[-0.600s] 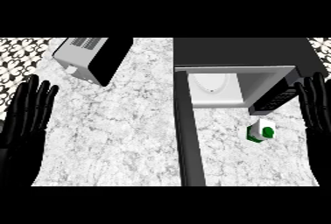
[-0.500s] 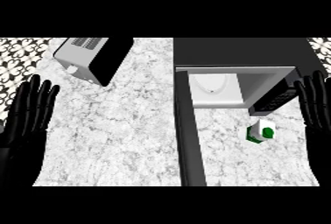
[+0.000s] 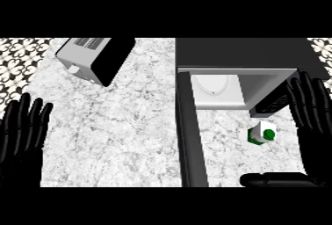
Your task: Pick up the milk, place it into the microwave and close the microwave
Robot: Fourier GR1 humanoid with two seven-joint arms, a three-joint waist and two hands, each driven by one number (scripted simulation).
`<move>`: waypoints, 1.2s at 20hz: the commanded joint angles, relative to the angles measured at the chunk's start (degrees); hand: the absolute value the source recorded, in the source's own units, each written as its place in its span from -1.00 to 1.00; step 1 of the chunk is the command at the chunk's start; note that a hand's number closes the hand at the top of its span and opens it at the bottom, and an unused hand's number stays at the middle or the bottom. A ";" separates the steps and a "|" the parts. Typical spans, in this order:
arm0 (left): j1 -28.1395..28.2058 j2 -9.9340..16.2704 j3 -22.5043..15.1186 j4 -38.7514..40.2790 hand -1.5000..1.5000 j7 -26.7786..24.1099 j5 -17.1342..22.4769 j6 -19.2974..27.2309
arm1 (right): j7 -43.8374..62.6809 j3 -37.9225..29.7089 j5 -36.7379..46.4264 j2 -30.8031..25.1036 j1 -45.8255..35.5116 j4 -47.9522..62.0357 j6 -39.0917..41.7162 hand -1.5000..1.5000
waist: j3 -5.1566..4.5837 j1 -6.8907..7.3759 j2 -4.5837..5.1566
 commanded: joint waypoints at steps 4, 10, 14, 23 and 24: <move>7.27 1.31 2.39 -9.33 -1.00 4.66 4.13 -1.93 | 0.00 2.18 2.78 1.35 4.24 -1.59 0.11 -1.00 | -0.02 -0.05 -0.03; 13.39 0.68 3.46 -9.38 -1.00 -0.55 6.31 -5.42 | -0.12 0.90 5.92 1.51 9.72 -4.28 -1.33 -1.00 | -0.02 -0.12 -0.04; 19.23 1.31 5.84 -16.63 -1.00 1.22 11.22 -8.04 | -0.40 1.81 7.56 3.31 9.00 -0.81 -2.70 -1.00 | -0.02 0.24 -0.06; 18.50 -0.71 7.74 -14.14 -1.00 0.17 10.78 -10.09 | -9.90 -4.59 3.79 1.64 8.49 11.01 0.46 -1.00 | -0.01 -0.04 0.02; 22.90 -0.85 8.03 -12.44 -1.00 -5.89 11.47 -12.64 | -10.23 -6.00 3.81 1.31 8.92 12.65 0.03 -1.00 | -0.02 0.20 -0.03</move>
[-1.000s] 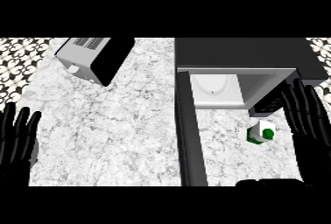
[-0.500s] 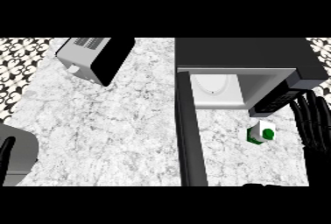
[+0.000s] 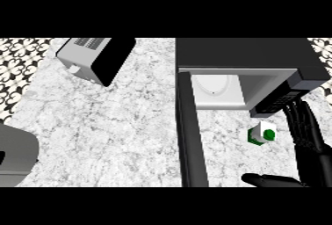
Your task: Pick up the milk, place it into the microwave and close the microwave
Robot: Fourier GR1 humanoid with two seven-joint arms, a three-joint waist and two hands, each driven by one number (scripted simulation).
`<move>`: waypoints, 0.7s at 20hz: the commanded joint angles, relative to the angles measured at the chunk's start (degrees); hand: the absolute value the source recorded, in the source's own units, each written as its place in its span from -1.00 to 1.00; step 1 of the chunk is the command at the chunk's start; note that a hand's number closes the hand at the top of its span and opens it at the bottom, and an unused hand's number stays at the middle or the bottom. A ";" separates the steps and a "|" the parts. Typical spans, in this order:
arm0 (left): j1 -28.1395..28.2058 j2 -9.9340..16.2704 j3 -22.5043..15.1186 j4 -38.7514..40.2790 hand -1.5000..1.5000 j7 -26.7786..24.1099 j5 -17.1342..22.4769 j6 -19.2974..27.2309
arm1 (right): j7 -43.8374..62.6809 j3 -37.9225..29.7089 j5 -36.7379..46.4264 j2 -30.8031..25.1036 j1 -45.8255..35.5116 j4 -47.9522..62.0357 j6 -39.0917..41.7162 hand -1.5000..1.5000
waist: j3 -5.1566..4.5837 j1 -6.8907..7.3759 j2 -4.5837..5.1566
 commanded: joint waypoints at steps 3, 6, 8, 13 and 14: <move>-0.41 2.27 6.64 -3.86 -1.00 3.87 8.06 -1.97 | -5.69 -3.04 -1.35 1.04 0.98 7.99 -0.24 -1.00 | 0.02 -0.12 0.04; 1.14 0.38 5.14 -2.04 -1.00 0.37 5.61 -4.29 | -7.61 -6.65 -0.61 -0.82 -3.38 14.54 -1.12 -1.00 | 0.01 0.04 0.07; 2.82 0.06 5.25 -3.82 -1.00 1.26 5.82 -4.62 | -13.56 -7.91 -0.15 0.26 -4.68 22.74 -2.33 -1.00 | 0.04 0.28 0.09; 7.44 -0.88 6.73 -3.18 -1.00 -2.96 7.49 -7.82 | -16.67 -11.72 -2.06 -3.32 -3.34 27.48 0.36 -1.00 | 0.01 0.30 -0.03; 4.20 0.53 9.47 -5.09 -1.00 1.48 10.66 -6.93 | -19.49 -10.66 -0.56 -1.61 -4.83 31.03 -1.17 -1.00 | 0.03 0.23 0.05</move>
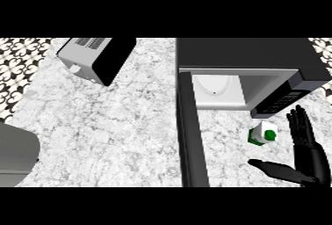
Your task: Pick up the milk, place it into the microwave and close the microwave
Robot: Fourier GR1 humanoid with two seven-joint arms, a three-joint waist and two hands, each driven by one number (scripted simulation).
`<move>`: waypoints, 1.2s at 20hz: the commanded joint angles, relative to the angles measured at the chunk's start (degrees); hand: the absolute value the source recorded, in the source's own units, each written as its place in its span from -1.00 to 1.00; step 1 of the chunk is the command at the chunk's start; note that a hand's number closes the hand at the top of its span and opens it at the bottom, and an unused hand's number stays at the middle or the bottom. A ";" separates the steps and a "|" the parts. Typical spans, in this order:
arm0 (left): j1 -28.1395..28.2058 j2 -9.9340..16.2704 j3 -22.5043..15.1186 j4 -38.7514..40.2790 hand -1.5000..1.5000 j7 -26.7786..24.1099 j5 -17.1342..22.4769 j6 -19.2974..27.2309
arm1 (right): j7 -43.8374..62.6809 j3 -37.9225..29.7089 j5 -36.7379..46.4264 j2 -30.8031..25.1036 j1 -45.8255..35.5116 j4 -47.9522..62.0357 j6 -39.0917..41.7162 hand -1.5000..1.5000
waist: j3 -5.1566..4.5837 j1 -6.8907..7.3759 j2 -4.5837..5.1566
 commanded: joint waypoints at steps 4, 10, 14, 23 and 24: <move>2.53 -0.45 3.05 -3.76 -1.00 0.86 6.84 -3.18 | -9.90 -5.61 -1.97 -4.57 -4.40 17.66 3.61 -1.00 | 0.05 0.32 0.08; 2.56 -1.02 -2.03 -0.58 -1.00 -4.77 -0.14 0.77 | -14.88 -5.55 -1.69 -3.83 -6.27 24.20 3.62 -1.00 | 0.01 0.00 0.03; 4.83 -1.03 -1.25 -6.02 -1.00 -0.69 4.02 -1.07 | -20.77 -7.33 -0.72 -7.48 -10.57 35.29 5.54 -1.00 | 0.07 0.51 0.09; 1.66 -0.62 3.81 -4.03 -1.00 -0.13 6.53 -1.99 | -28.58 -7.76 1.72 -7.44 -16.12 47.81 1.18 -1.00 | 0.04 0.03 0.12; 4.31 0.33 4.49 -4.26 -1.00 -0.26 9.21 -4.11 | -32.22 -9.35 2.56 -8.28 -20.24 55.97 -0.62 -1.00 | 0.13 0.92 0.28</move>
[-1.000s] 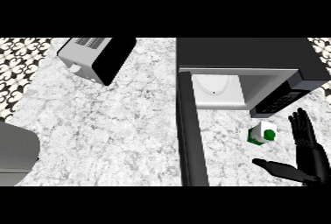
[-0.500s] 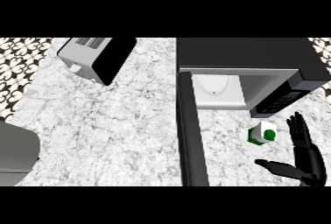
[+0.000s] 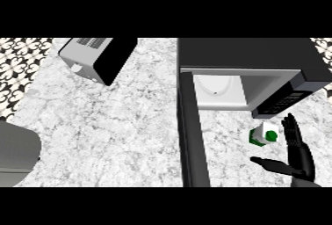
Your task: Pick up the milk, place it into the microwave and close the microwave
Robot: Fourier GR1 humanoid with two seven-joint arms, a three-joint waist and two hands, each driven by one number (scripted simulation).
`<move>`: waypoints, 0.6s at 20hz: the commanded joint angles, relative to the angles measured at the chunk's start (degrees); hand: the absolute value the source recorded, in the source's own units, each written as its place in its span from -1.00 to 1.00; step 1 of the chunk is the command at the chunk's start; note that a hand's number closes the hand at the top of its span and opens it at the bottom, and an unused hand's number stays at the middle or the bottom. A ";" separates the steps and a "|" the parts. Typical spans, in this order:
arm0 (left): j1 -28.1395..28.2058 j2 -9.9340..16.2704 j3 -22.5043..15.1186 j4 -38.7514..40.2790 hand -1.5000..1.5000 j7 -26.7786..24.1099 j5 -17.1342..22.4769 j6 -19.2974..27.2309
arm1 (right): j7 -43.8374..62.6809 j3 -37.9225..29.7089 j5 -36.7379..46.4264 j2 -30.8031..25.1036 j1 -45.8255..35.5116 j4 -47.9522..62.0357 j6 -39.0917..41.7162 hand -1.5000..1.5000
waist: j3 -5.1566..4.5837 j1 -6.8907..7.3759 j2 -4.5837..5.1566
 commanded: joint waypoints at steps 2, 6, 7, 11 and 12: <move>1.04 -0.75 -2.05 -6.91 -1.00 2.36 2.05 2.04 | -5.73 -0.09 1.76 0.04 -4.87 8.90 -2.94 -1.00 | 0.00 -0.08 0.01; 2.02 -0.75 1.20 -4.13 -1.00 -0.31 5.06 -2.58 | -11.17 -2.19 1.96 -3.62 -9.26 20.35 -1.08 -1.00 | 0.09 0.79 0.21; 5.40 -0.76 -2.22 -5.50 -1.00 -1.25 4.45 -1.79 | -11.36 -1.62 2.14 -1.99 -9.47 19.85 -2.26 1.00 | 0.06 0.75 0.08; -1.94 0.96 0.85 -5.88 -1.00 4.24 5.44 0.44 | -15.75 0.40 4.55 -2.57 -11.44 22.21 -1.40 1.00 | 0.14 0.51 0.38; 2.60 -0.74 0.99 -6.15 -1.00 1.22 5.29 -1.82 | -16.30 -0.35 3.50 -3.71 -11.63 22.79 1.54 1.00 | 0.12 1.03 0.19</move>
